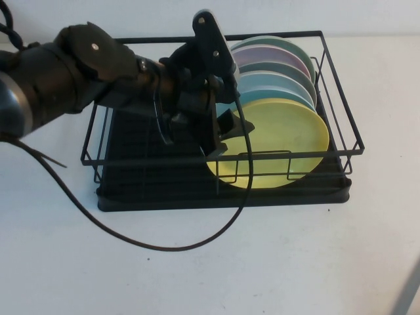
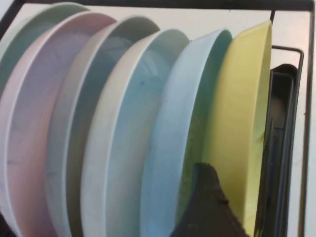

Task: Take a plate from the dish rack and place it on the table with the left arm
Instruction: Grasp the plate from the shelf

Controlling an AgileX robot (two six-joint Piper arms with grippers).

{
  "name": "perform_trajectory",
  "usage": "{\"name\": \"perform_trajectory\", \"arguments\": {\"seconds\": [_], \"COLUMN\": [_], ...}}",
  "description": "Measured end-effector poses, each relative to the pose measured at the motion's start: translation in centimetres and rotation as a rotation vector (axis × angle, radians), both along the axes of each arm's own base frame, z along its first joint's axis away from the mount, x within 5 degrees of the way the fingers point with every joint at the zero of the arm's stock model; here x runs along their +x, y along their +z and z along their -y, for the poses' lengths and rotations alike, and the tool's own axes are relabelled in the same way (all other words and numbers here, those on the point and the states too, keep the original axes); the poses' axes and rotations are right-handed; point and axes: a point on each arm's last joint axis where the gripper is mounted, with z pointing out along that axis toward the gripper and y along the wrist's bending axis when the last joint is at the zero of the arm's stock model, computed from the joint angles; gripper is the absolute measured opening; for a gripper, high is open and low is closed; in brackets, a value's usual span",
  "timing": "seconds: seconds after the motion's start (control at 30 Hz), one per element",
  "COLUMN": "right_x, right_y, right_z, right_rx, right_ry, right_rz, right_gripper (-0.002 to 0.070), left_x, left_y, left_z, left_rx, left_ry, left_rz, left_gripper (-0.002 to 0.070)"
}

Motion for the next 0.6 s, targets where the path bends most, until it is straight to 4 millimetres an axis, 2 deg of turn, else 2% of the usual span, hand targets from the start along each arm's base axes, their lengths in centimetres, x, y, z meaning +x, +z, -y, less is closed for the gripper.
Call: {"name": "perform_trajectory", "arguments": {"seconds": [0.6], "right_x": [0.0], "right_y": [0.0], "right_z": [0.0], "right_rx": [0.000], "right_ry": [0.000], "right_rz": [0.000], "right_gripper": [-0.0020], "left_x": [2.0], "left_y": [-3.2], "left_z": [1.3], "left_rx": [-0.021], "left_ry": [-0.006], "left_rz": [0.017], "left_gripper": [0.0410]}}
